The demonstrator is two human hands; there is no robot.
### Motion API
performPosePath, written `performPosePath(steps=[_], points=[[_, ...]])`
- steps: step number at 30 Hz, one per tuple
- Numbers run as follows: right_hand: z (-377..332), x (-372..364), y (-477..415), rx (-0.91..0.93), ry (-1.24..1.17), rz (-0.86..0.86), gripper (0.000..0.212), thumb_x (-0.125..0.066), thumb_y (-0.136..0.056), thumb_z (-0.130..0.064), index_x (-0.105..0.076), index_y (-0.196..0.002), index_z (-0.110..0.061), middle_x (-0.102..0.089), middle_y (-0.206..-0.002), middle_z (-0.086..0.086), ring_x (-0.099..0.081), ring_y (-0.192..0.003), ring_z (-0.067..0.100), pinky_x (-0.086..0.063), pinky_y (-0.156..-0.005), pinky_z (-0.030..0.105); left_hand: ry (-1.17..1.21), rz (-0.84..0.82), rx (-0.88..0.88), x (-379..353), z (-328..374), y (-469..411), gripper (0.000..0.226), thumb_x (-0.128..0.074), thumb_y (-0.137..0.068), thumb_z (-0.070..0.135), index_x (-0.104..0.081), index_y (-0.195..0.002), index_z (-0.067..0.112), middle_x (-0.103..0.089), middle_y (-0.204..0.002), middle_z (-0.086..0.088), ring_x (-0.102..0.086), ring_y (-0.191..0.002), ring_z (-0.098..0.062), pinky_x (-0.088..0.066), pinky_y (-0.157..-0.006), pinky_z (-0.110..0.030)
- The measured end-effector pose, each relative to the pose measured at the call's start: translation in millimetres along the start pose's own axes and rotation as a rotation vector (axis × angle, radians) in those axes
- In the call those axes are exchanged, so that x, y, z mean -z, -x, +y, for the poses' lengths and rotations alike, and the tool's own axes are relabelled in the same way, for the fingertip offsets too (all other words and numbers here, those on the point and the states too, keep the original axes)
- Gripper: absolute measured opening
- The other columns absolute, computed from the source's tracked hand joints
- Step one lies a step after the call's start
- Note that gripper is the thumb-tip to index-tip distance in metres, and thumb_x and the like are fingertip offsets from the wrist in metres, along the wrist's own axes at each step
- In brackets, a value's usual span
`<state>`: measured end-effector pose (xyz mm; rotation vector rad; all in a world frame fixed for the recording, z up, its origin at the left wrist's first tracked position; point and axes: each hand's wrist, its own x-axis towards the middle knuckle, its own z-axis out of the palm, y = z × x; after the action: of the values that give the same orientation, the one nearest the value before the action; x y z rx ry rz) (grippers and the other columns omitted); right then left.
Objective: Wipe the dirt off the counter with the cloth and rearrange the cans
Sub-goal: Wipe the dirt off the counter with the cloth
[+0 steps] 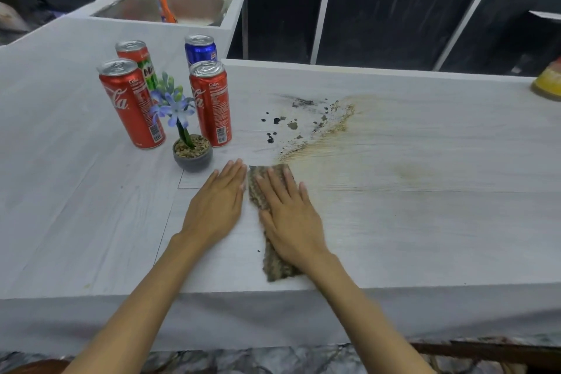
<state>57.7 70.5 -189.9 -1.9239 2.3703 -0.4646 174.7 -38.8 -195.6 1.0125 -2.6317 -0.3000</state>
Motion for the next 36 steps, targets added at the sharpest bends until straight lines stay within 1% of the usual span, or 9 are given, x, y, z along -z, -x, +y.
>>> performPosePath(steps=[3,6,9,15,18,24,26,31,36], points=[[39.8,13.8,16.7,0.01,0.022,-0.012,0.057,-0.027,-0.097,-0.033,-0.004,-0.149,-0.029,0.002,-0.158,-0.007,0.012,-0.145,0.014,0.004,-0.117,0.038,0.004,-0.005,-0.009,2.1,-0.8,0.6,0.048,-0.02,-0.1,0.026,-0.014,-0.146,0.014,-0.012,-0.156,0.003,-0.005,-0.144,-0.006,0.001,-0.116,-0.021],[104.4,37.0,-0.8,-0.215,0.039,-0.01,0.055,-0.028,-0.099,-0.03,-0.008,-0.149,-0.026,-0.002,-0.159,-0.004,0.009,-0.146,0.016,-0.001,-0.117,0.041,0.019,-0.016,-0.007,2.1,-0.7,0.7,0.048,-0.018,-0.099,0.027,-0.013,-0.146,0.015,-0.01,-0.156,0.003,-0.003,-0.143,-0.005,0.002,-0.115,-0.021],[121.3,44.2,-42.5,-0.371,0.037,-0.006,0.054,-0.026,-0.1,-0.029,-0.008,-0.149,-0.019,-0.003,-0.159,0.002,0.007,-0.146,0.022,-0.004,-0.118,0.044,0.043,-0.045,0.014,1.7,1.4,-4.6,0.049,-0.018,-0.1,0.027,-0.013,-0.146,0.015,-0.01,-0.157,0.003,-0.002,-0.144,-0.006,0.002,-0.117,-0.023],[55.1,14.0,-59.1,-0.111,0.002,-0.017,0.055,-0.024,-0.099,-0.031,-0.004,-0.149,-0.024,0.004,-0.159,-0.003,0.012,-0.146,0.019,0.001,-0.118,0.04,0.045,-0.046,0.027,-3.7,9.6,-36.2,0.049,-0.018,-0.1,0.025,-0.015,-0.146,0.012,-0.012,-0.157,0.0,-0.006,-0.144,-0.008,-0.001,-0.117,-0.025],[81.6,22.5,-17.2,-0.019,-0.02,-0.004,0.055,-0.027,-0.099,-0.032,-0.005,-0.149,-0.03,0.005,-0.157,-0.011,0.014,-0.144,0.01,0.006,-0.116,0.033,0.035,-0.043,0.042,-6.6,11.0,-51.6,0.049,-0.018,-0.1,0.025,-0.014,-0.147,0.012,-0.011,-0.157,0.001,-0.005,-0.144,-0.008,-0.001,-0.117,-0.025],[200.0,64.3,-51.4,-0.419,0.039,0.026,0.053,-0.03,-0.099,-0.025,-0.014,-0.149,-0.017,-0.007,-0.159,0.003,0.002,-0.146,0.021,-0.01,-0.117,0.046,-0.001,-0.047,0.08,-10.5,11.1,-74.9,0.049,-0.018,-0.1,0.026,-0.013,-0.147,0.011,-0.01,-0.157,-0.002,-0.005,-0.145,-0.011,-0.002,-0.117,-0.027],[203.4,61.0,-91.4,-0.443,0.06,0.029,0.054,-0.027,-0.099,-0.028,-0.012,-0.149,-0.014,-0.006,-0.159,0.006,0.001,-0.146,0.026,-0.01,-0.117,0.044,-0.016,-0.044,0.091,-12.2,10.2,-78.0,0.05,-0.017,-0.1,0.027,-0.011,-0.147,0.011,-0.009,-0.157,-0.001,-0.004,-0.145,-0.01,-0.001,-0.117,-0.026],[146.6,32.0,-153.4,-0.235,0.063,-0.048,0.056,-0.02,-0.1,-0.033,-0.001,-0.149,-0.016,0.002,-0.159,0.005,0.01,-0.146,0.027,-0.001,-0.119,0.04,0.001,-0.053,0.1,-14.2,7.2,-82.9,0.05,-0.017,-0.1,0.029,-0.011,-0.147,0.013,-0.008,-0.157,0.002,0.0,-0.144,-0.007,0.004,-0.114,-0.023],[142.5,27.3,-104.3,0.102,-0.034,-0.065,0.054,-0.022,-0.1,-0.034,-0.001,-0.149,-0.025,0.01,-0.156,-0.009,0.019,-0.143,0.011,0.006,-0.116,0.031,-0.001,-0.031,0.125,-17.6,6.6,-96.6,0.05,-0.017,-0.1,0.031,-0.012,-0.147,0.014,-0.009,-0.156,0.003,-0.002,-0.144,-0.006,0.002,-0.115,-0.023]])
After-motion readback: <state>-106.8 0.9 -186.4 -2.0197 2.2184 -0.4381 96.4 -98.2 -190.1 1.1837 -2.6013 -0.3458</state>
